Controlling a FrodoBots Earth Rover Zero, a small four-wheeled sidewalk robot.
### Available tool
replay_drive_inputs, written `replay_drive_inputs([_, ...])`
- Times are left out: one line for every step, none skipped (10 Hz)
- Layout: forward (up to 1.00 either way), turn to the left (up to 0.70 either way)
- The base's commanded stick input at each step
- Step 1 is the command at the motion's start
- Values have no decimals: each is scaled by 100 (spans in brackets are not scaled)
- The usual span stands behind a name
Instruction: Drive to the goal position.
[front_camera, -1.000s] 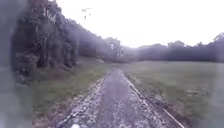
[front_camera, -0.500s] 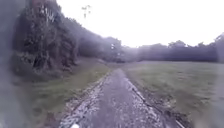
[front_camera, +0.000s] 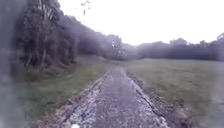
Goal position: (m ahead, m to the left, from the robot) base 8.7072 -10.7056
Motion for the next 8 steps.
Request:
replay_drive_inputs([66, 0])
replay_drive_inputs([66, 0])
replay_drive_inputs([66, 0])
replay_drive_inputs([66, 0])
replay_drive_inputs([66, 0])
replay_drive_inputs([66, 0])
replay_drive_inputs([66, 0])
replay_drive_inputs([66, 0])
